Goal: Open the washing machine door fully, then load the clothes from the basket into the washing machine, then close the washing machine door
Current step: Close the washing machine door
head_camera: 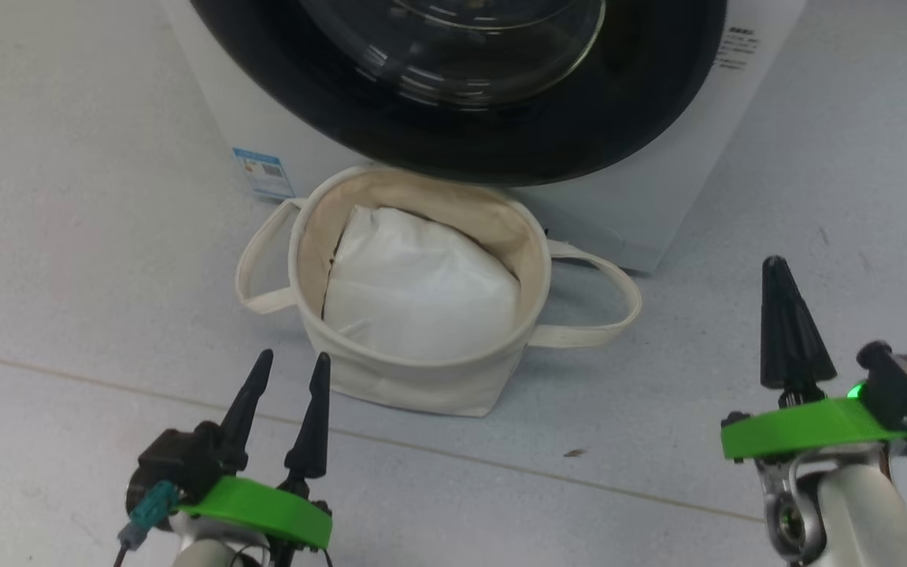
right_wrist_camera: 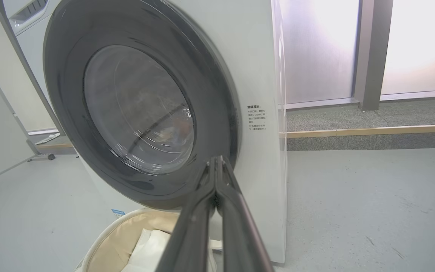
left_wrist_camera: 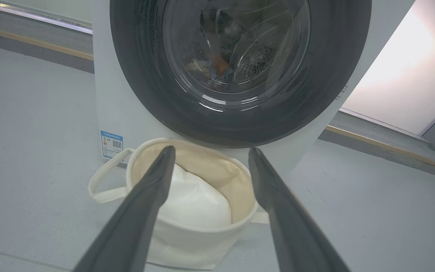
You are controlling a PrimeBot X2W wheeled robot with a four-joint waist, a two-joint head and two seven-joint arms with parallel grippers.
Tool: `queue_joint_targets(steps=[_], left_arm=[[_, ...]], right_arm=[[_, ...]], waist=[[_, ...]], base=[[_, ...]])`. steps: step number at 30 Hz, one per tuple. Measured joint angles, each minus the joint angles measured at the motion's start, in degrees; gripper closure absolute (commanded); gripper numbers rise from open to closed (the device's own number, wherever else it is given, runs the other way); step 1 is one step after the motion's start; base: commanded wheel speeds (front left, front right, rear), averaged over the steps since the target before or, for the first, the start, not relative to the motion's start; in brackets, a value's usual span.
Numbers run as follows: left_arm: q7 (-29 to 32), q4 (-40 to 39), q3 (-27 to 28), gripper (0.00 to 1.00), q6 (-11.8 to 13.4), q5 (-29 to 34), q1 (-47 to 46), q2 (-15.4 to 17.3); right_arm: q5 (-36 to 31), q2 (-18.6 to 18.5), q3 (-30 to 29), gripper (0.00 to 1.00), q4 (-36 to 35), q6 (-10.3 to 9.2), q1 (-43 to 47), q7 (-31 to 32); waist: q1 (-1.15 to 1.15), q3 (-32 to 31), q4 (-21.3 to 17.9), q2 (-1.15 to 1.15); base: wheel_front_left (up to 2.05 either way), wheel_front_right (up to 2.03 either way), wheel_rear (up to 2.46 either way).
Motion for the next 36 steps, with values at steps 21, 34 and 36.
queue_joint_targets(steps=[21, 34, 36], left_arm=[[0.0, -2.4, 1.9, 0.0, -1.5, 2.8, 6.4, 0.1], [0.0, -3.2, 1.5, 0.0, -0.9, 2.9, 9.1, 0.1], [0.0, -3.2, 1.5, 0.0, -0.9, 2.9, 9.1, 0.1]], right_arm=[[3.3, 0.9, -1.1, 0.0, -0.5, 0.0, 9.9, 0.0], [3.2, 1.0, -0.6, 0.0, 0.7, 0.0, 10.5, 0.0], [3.2, 1.0, -0.7, 0.0, 0.8, 0.0, 11.0, 0.0]], waist=[[0.01, -8.0, -4.7, 0.0], [0.02, -9.7, -4.4, 0.0], [0.02, -9.9, -4.5, 0.0]], base=[[0.0, 0.0, 0.0], [0.0, 0.0, 0.0], [0.0, 0.0, 0.0]])
